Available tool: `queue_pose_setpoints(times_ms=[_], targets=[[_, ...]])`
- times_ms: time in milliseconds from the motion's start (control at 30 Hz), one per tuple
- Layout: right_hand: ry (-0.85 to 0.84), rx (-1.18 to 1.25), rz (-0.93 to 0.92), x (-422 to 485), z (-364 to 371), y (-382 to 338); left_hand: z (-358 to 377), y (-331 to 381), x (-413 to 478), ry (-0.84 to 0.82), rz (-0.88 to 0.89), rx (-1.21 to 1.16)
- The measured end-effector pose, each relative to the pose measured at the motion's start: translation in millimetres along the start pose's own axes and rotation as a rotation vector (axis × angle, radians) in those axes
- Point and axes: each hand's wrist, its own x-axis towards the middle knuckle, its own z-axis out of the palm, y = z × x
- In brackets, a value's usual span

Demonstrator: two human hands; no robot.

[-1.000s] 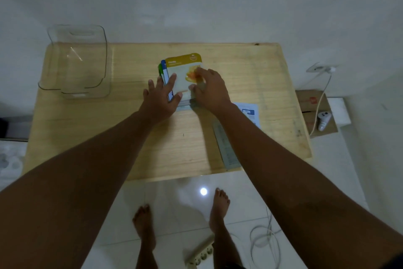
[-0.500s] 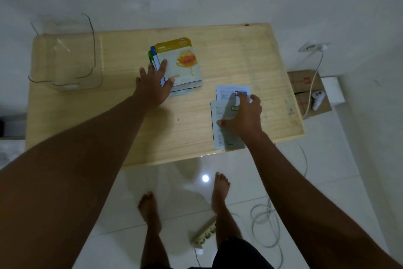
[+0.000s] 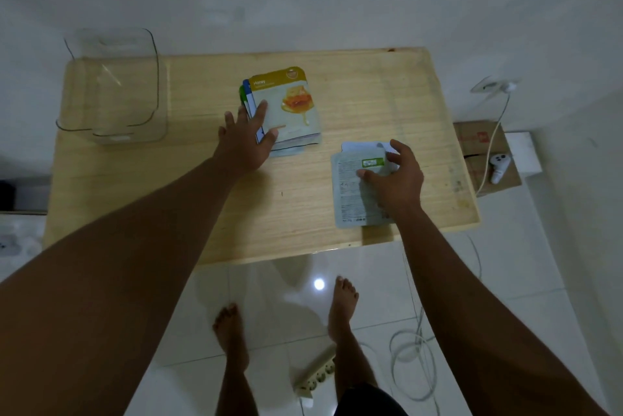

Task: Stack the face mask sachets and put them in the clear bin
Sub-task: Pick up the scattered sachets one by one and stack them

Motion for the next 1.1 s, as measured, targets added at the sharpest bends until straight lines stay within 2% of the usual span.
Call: queue_pose_setpoints(times_ms=[200, 333, 567, 633, 733, 800, 933, 1100], targets=[[0.045, 0.092, -0.163, 26.1, 0.4, -57.2, 1.3, -3.5, 0.5, 0.0, 0.009, -0.03], [0.06, 0.033, -0.309, 53.8, 28.1, -119.1, 0.3, -3.5, -1.0, 0.0, 0.018, -0.049], [-0.155, -0.077, -0.385, 62.7, 103.9, -185.8, 2.8, -5.4, -1.6, 0.011, 0.013, -0.087], [-0.224, -0.139, -0.411, 60.0, 114.8, -188.0, 3.8, -6.9, 0.2, 0.01, 0.013, -0.089], [-0.231, -0.257, -0.462, 59.7, 115.5, -175.4, 5.4, -9.3, 1.3, 0.008, 0.012, -0.102], [-0.219, -0.374, -0.429, 62.0, 110.9, -158.7, 6.5, -10.1, 1.0, 0.016, 0.016, -0.101], [-0.333, -0.541, -0.407, 56.3, 111.4, -131.5, 5.5, -5.3, -1.1, 0.038, 0.025, -0.148], [-0.305, -0.515, -0.456, 50.1, 118.3, -123.0, 5.7, -5.2, -1.1, 0.046, 0.02, -0.165]])
